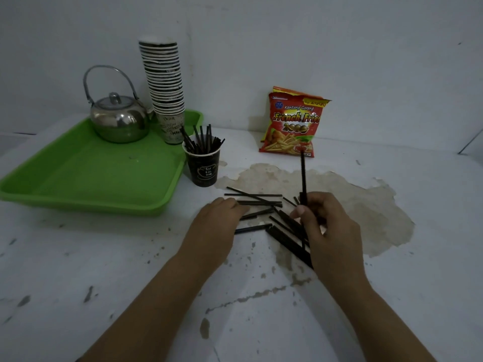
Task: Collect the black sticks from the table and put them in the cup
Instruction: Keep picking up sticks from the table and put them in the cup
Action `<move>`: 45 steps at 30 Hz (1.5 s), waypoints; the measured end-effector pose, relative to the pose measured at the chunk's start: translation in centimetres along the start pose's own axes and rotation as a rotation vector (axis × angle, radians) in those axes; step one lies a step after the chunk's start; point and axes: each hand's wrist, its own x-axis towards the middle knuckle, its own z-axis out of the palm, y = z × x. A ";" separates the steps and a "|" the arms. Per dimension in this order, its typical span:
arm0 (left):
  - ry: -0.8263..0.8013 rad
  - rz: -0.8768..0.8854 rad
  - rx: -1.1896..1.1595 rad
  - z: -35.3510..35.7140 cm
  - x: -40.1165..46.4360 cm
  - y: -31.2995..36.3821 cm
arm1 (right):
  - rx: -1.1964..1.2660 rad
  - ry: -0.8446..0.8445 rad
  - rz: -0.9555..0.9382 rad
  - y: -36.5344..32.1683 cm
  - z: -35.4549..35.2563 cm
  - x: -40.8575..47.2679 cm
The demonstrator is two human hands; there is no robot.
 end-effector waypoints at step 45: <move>0.056 -0.092 0.025 -0.5 -0.1 1.4 | 0.161 -0.093 0.024 -0.9 0.8 -1.0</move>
